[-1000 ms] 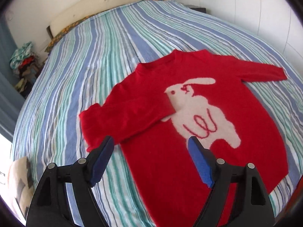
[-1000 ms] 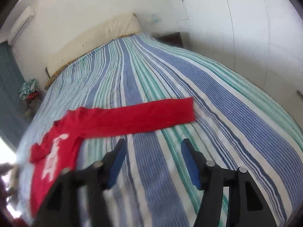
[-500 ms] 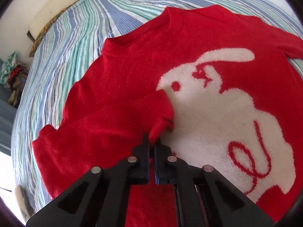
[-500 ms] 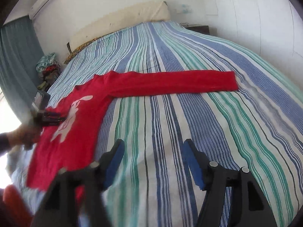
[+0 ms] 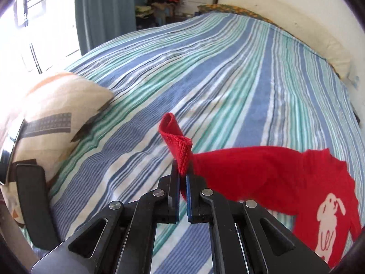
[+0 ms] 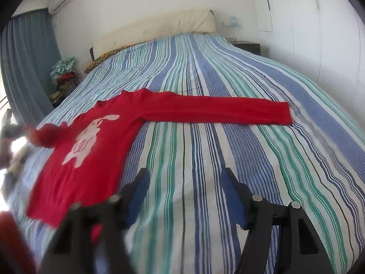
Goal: Fold small clothes
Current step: 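Grasp the cuff of the other sleeve with the left gripper, then pull the held sleeve straight out from the body with the left gripper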
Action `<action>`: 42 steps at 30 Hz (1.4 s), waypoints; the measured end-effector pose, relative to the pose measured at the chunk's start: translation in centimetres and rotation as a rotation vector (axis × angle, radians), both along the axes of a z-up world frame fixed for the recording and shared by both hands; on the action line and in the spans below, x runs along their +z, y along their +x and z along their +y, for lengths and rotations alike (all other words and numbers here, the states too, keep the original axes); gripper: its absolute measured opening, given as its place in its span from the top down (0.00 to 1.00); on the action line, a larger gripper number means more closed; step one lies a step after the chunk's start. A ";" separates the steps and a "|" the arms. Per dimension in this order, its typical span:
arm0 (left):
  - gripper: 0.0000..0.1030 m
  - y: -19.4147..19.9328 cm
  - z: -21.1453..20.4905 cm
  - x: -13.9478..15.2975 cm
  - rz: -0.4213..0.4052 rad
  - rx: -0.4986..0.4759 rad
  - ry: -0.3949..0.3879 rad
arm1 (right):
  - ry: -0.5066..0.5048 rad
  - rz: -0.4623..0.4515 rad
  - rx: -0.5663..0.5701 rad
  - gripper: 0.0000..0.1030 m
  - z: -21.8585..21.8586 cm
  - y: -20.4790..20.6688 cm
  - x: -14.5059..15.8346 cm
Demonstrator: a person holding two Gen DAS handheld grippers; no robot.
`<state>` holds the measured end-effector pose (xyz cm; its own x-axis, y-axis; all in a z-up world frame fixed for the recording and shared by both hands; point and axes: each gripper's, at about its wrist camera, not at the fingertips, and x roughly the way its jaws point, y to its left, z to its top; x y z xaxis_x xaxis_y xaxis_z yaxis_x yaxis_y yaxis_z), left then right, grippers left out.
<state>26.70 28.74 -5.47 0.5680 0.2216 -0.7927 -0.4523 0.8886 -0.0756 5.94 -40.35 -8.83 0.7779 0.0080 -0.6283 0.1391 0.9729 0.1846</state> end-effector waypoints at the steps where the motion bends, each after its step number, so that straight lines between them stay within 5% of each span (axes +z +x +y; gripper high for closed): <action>1: 0.97 -0.8 1.1 -0.6 0.008 0.027 0.000 | -0.002 0.002 -0.001 0.37 0.0 0.0 0.0; 7: 0.97 -3.2 3.4 -3.6 0.040 0.089 -0.080 | -0.025 0.018 0.003 0.38 0.7 0.3 -0.4; 22: 0.97 -3.3 3.5 -9.0 0.184 0.093 0.029 | -0.051 0.047 -0.003 0.38 1.1 0.5 -1.2; 24: 0.90 -3.2 3.6 -8.9 0.203 0.090 0.044 | -0.047 0.049 -0.005 0.38 0.9 0.5 -1.2; 26: 0.59 -3.6 4.0 -8.5 0.211 0.113 0.075 | -0.042 0.051 -0.008 0.38 0.8 0.6 -1.3; 28: 0.48 -4.4 4.5 -8.0 0.205 0.138 0.073 | -0.038 0.052 -0.008 0.38 0.8 0.7 -1.3; 32: 0.50 -7.0 4.4 -6.2 0.187 0.215 0.094 | -0.039 0.043 0.000 0.38 0.7 0.7 -1.2; 34: 0.46 -8.2 3.4 -4.3 0.114 0.258 0.109 | -0.043 0.039 0.003 0.37 0.8 0.6 -1.1; 37: 0.36 -7.2 0.8 -2.3 0.029 0.161 0.087 | -0.038 0.043 0.002 0.37 0.7 0.5 -1.3; 42: 0.32 -1.3 -3.3 -3.5 0.044 -0.051 0.057 | -0.031 0.051 -0.007 0.37 0.6 0.6 -1.4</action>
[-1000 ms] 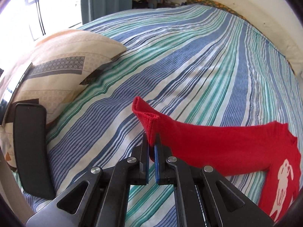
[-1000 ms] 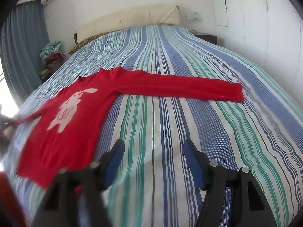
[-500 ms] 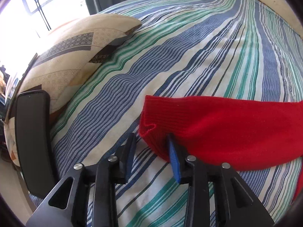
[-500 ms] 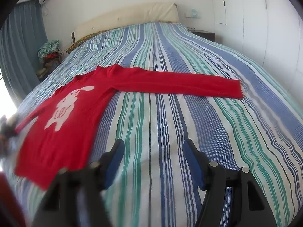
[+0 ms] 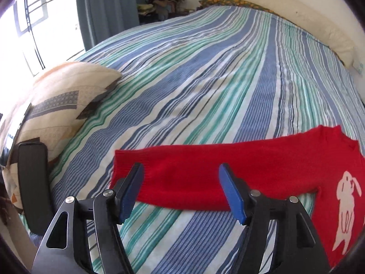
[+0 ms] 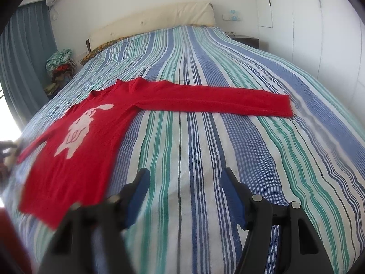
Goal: Fold small clothes
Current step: 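Pull the held sleeve straight out from the body with the left gripper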
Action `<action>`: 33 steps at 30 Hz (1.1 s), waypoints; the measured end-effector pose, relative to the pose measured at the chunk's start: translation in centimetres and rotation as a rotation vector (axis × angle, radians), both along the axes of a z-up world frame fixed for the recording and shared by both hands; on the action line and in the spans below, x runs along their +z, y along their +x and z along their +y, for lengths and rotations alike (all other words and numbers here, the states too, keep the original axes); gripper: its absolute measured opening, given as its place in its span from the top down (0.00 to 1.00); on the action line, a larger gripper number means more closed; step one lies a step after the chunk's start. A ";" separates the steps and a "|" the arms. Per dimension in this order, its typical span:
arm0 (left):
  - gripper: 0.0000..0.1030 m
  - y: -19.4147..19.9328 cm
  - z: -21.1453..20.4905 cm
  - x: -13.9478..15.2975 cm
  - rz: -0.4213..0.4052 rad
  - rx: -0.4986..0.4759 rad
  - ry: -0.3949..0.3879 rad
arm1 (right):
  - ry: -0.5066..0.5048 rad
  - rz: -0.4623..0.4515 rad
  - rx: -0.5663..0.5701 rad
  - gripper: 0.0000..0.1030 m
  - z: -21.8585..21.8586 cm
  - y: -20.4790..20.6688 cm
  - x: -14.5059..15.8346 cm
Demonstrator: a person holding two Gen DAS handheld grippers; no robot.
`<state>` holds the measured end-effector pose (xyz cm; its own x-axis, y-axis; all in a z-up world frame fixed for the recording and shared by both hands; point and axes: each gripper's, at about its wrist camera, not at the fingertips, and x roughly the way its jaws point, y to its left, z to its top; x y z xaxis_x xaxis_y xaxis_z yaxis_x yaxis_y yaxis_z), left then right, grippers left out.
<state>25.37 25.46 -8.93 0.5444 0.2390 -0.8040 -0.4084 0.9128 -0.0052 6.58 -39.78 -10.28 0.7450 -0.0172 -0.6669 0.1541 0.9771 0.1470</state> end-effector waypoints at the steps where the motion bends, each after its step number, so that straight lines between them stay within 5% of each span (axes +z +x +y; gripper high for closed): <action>1: 0.32 0.9 -0.1 -0.8 0.020 -0.005 0.005 | -0.002 -0.002 -0.001 0.38 0.1 0.0 0.1; 5: 0.32 1.7 2.9 -5.4 0.168 0.096 0.071 | -0.012 -0.007 -0.001 0.38 0.1 -0.1 0.2; 8: 0.20 -0.9 7.1 -6.3 0.157 0.227 0.062 | -0.009 -0.006 -0.003 0.37 0.0 -0.1 0.2; 11: 0.20 -1.7 8.5 -5.6 0.173 0.260 0.072 | 0.004 0.000 -0.009 0.38 -0.4 0.0 0.0; 15: 0.27 -1.1 5.1 -2.4 0.109 0.169 0.122 | 0.019 0.001 -0.005 0.38 -0.6 0.3 -0.1; 20: 0.24 2.8 -3.4 0.5 -0.004 -0.102 -0.013 | 0.005 0.006 0.007 0.37 -0.1 0.4 -0.2; 24: 0.24 6.3 -10.6 0.2 -0.003 -0.284 -0.074 | 0.004 0.017 0.003 0.37 -0.1 0.6 -0.5; 27: 0.24 7.7 -14.7 -1.5 0.051 -0.386 -0.033 | 0.001 0.016 -0.001 0.37 -0.1 0.6 -0.4; 30: 0.25 7.9 -15.0 -4.1 0.146 -0.390 0.035 | -0.002 0.018 0.000 0.38 -0.1 0.7 -0.4; 33: 0.24 6.5 -10.6 -5.0 0.142 -0.278 0.028 | 0.001 0.016 0.003 0.38 -0.2 0.6 -0.4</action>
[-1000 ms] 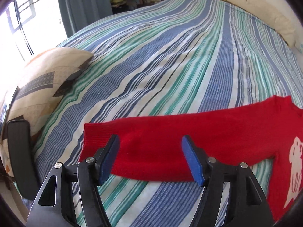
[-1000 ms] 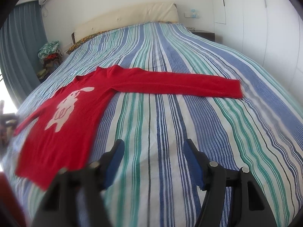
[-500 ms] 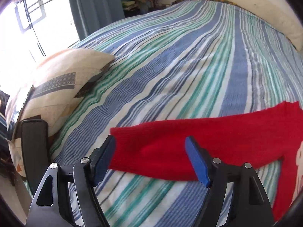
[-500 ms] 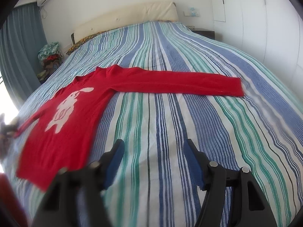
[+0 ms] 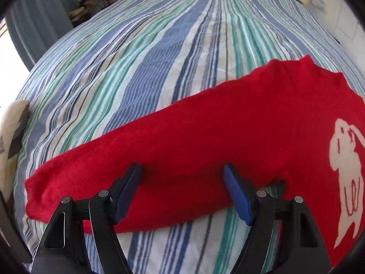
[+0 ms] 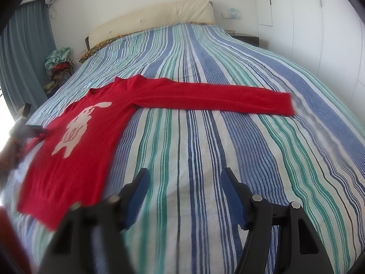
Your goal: Fold small clothes
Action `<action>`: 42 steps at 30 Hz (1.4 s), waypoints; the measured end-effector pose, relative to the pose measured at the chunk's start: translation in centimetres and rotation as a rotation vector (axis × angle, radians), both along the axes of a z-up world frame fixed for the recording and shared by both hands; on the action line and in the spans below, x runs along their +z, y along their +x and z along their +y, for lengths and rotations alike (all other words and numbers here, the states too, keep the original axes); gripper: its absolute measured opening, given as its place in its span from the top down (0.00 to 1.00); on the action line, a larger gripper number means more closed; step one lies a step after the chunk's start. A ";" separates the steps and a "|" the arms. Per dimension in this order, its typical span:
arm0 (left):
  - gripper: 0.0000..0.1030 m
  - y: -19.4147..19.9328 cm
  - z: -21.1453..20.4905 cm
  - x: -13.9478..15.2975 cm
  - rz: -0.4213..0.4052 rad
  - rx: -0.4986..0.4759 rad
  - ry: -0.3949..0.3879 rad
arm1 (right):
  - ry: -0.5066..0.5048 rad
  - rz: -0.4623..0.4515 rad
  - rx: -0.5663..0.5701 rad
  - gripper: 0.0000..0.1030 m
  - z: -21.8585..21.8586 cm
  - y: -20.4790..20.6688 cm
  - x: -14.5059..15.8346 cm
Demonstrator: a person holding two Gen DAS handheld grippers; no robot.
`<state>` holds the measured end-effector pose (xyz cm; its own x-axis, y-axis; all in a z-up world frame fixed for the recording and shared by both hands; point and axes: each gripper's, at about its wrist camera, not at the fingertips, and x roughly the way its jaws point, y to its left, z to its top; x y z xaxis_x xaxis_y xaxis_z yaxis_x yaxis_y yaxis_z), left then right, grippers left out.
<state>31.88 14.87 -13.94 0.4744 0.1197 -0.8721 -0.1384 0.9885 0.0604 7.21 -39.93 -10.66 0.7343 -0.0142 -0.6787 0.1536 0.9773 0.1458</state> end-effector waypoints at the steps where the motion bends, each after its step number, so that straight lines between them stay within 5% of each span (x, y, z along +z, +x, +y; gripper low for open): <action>1: 0.21 -0.7 2.1 -0.1 -0.004 0.049 -0.003 | 0.001 -0.001 0.002 0.37 0.0 0.0 0.0; 9: 0.06 -7.4 17.9 -1.3 0.004 0.425 0.026 | 0.006 0.003 0.025 0.37 0.3 0.3 -0.1; 15: 0.10 -10.1 18.0 0.2 -0.020 0.488 0.014 | -0.029 0.001 0.013 0.37 0.8 0.2 0.0; 18: 0.11 -11.9 15.4 2.8 -0.096 0.418 -0.048 | -0.061 -0.009 -0.019 0.38 0.6 -0.1 0.4; 26: 0.08 -18.7 2.5 7.8 -0.191 0.023 -0.158 | -0.093 -0.031 -0.061 0.37 0.7 -1.6 1.8; 35: 0.08 -23.8 -8.3 2.8 -0.061 -0.206 -0.199 | 0.055 -0.027 0.048 0.36 7.3 -3.3 2.9; 39: 0.08 -24.6 -9.8 -0.3 0.029 -0.249 -0.135 | 0.121 -0.006 0.156 0.36 11.5 -3.3 2.2; 42: 0.08 -25.1 -10.2 -0.5 0.014 -0.277 -0.097 | 0.114 0.026 0.229 0.37 13.8 -2.9 0.8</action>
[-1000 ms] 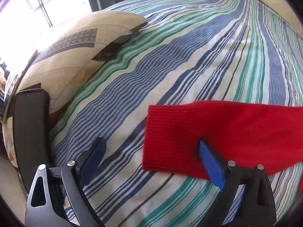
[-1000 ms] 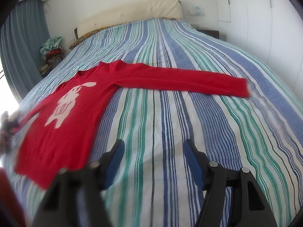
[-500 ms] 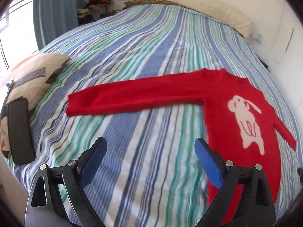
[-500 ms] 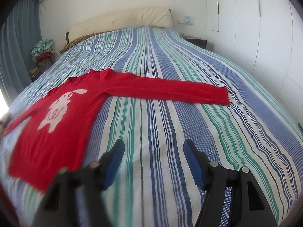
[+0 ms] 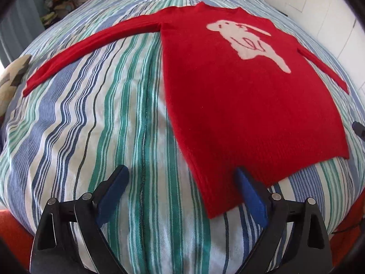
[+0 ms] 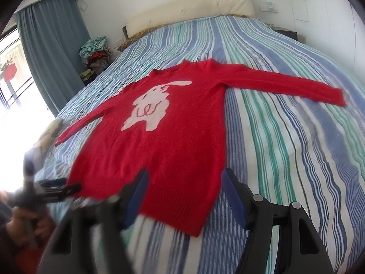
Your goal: Fold small clothes
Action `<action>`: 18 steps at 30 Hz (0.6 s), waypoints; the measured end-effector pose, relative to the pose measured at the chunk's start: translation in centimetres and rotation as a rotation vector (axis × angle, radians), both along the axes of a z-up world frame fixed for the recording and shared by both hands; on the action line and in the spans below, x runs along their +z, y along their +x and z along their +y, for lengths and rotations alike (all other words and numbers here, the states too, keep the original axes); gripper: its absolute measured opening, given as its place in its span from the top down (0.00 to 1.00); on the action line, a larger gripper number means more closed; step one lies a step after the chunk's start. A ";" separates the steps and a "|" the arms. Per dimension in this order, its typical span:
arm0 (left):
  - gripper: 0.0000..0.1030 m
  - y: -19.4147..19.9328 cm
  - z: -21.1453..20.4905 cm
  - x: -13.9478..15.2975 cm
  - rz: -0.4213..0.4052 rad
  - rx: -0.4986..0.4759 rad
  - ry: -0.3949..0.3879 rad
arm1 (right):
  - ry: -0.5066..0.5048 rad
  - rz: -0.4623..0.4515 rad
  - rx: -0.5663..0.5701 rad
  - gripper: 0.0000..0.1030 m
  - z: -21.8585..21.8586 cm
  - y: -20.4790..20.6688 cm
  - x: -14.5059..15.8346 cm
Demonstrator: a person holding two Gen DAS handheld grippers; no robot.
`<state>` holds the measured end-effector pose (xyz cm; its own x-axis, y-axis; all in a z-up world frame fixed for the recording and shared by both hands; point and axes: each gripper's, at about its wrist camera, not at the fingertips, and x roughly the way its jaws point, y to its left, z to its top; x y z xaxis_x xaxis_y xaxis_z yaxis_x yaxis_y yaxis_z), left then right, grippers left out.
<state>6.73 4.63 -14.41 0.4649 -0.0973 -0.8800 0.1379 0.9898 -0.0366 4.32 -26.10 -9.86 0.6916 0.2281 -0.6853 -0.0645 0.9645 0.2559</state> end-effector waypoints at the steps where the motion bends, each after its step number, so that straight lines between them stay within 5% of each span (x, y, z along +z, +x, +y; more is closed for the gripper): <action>1: 0.08 -0.1 0.0 0.2 0.002 0.002 -0.002 | -0.008 0.021 0.018 0.36 0.5 0.2 -0.7; 6: 0.08 -1.4 1.1 2.2 -0.029 0.044 -0.067 | -0.018 0.209 0.020 0.37 0.4 0.9 -4.8; 18: 0.08 -0.7 3.5 4.1 -0.135 0.179 -0.076 | -0.142 0.008 -0.069 0.37 -0.8 -1.7 -0.7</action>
